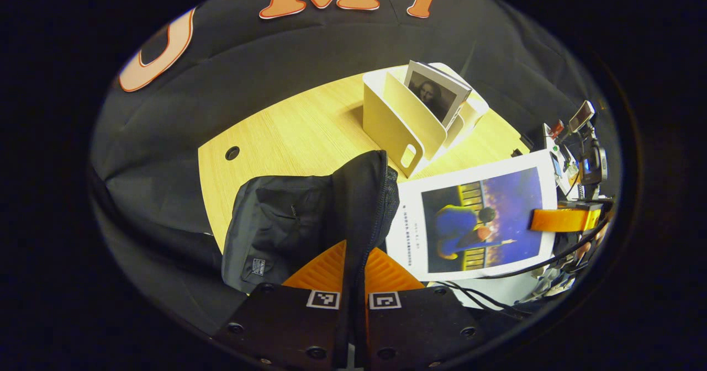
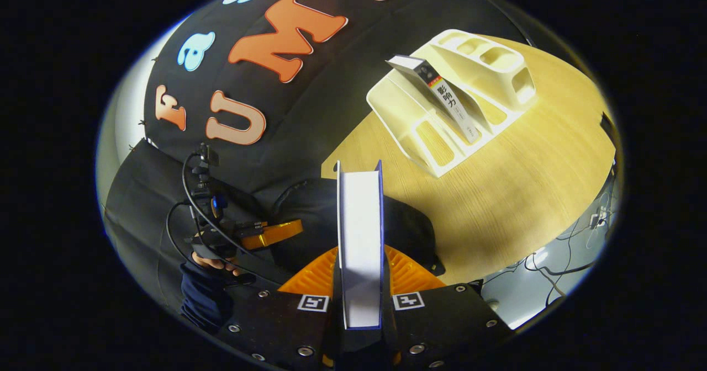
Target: Open the schoolbag, grab two books from the bookshelf and put them into the schoolbag.
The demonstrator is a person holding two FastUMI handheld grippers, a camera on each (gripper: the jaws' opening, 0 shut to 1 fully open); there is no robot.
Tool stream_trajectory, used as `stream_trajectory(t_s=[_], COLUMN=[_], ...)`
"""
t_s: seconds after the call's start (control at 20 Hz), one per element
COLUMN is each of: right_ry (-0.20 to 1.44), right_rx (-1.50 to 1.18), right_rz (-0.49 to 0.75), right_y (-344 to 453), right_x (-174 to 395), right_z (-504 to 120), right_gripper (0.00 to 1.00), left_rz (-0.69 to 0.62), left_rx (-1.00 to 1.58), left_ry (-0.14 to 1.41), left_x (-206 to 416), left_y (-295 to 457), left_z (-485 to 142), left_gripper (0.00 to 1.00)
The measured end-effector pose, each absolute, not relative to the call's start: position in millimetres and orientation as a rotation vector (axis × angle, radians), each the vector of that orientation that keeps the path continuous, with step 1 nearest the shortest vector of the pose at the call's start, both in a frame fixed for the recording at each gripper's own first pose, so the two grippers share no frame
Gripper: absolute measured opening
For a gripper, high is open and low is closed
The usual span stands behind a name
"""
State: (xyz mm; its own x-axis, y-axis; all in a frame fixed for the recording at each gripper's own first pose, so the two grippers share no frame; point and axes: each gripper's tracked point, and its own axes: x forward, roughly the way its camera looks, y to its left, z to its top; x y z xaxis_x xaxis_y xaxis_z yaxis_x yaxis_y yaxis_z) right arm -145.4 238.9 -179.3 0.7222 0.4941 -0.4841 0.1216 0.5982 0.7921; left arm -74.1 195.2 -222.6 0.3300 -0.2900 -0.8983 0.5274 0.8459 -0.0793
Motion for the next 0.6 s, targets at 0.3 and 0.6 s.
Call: stream_trajectory(t_s=[0.3,0.6], right_ry=[0.73,0.732], right_rx=[1.066,1.15], right_rz=[0.214,0.222], right_y=[269,310], right_x=[-122,-100], right_z=[-210,-236], right_gripper=[0.27,0.28], left_rz=[-0.549,-0.542], left_rx=[0.201,0.17], left_ry=[1.104,1.095], left_x=[-76,-77], left_y=[191,188], left_z=[-225,-227], left_gripper=[0.05,0.06])
